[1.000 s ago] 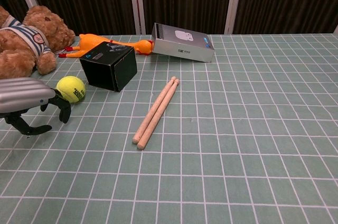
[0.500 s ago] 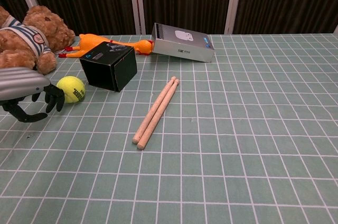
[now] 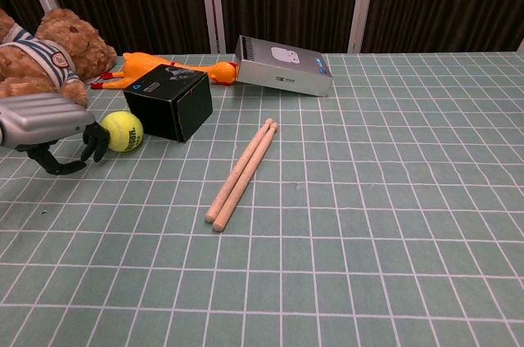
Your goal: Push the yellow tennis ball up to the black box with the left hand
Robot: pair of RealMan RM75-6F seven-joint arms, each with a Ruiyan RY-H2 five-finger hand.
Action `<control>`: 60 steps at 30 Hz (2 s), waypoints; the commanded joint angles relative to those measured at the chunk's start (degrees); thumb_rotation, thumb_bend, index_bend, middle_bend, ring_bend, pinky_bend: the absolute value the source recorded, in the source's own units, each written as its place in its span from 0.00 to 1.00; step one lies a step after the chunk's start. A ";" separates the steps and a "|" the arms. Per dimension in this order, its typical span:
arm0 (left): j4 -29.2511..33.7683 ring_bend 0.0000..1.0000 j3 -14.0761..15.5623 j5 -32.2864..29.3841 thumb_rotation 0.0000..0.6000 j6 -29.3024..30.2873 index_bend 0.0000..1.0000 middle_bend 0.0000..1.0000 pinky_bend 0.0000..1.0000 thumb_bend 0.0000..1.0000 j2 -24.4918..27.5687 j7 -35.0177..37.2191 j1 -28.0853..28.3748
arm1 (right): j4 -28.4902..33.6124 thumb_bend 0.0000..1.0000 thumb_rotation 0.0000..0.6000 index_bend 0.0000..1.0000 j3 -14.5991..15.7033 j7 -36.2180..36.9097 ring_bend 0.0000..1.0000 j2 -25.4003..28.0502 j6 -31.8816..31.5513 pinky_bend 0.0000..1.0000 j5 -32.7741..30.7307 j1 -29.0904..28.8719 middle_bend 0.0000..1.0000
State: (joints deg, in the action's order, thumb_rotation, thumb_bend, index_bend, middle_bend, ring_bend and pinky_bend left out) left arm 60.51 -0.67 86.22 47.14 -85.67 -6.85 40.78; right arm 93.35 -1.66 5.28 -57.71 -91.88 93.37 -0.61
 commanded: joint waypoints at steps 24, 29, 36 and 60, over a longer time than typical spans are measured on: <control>-8.15 0.00 -2.02 -4.20 1.00 -2.80 0.31 0.13 0.01 0.42 -7.46 -3.90 3.70 | 0.03 0.34 1.00 0.00 0.68 0.86 0.00 0.56 -0.09 0.00 0.71 0.32 0.00; -10.10 0.00 -2.45 -5.40 1.00 -1.52 0.17 0.04 0.00 0.42 -8.87 -7.50 3.12 | 0.24 0.34 1.00 0.00 0.70 0.73 0.00 0.64 0.25 0.00 0.59 0.21 0.00; -11.98 0.00 -3.20 -6.27 1.00 1.30 0.02 0.00 0.00 0.42 -11.08 -13.26 2.82 | 0.30 0.34 1.00 0.00 0.79 0.52 0.00 0.70 0.50 0.00 0.65 0.12 0.00; -14.56 0.00 -2.37 -3.79 1.00 5.44 0.00 0.00 0.00 0.40 -14.43 -11.89 2.77 | 0.44 0.34 1.00 0.00 0.99 0.51 0.00 0.86 0.26 0.00 1.45 0.05 0.00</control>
State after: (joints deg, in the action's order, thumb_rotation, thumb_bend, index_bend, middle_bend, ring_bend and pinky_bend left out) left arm 45.57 -3.28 82.24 52.35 -100.39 -18.81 43.76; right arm 93.79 -0.67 5.80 -56.84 -91.63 94.82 -0.56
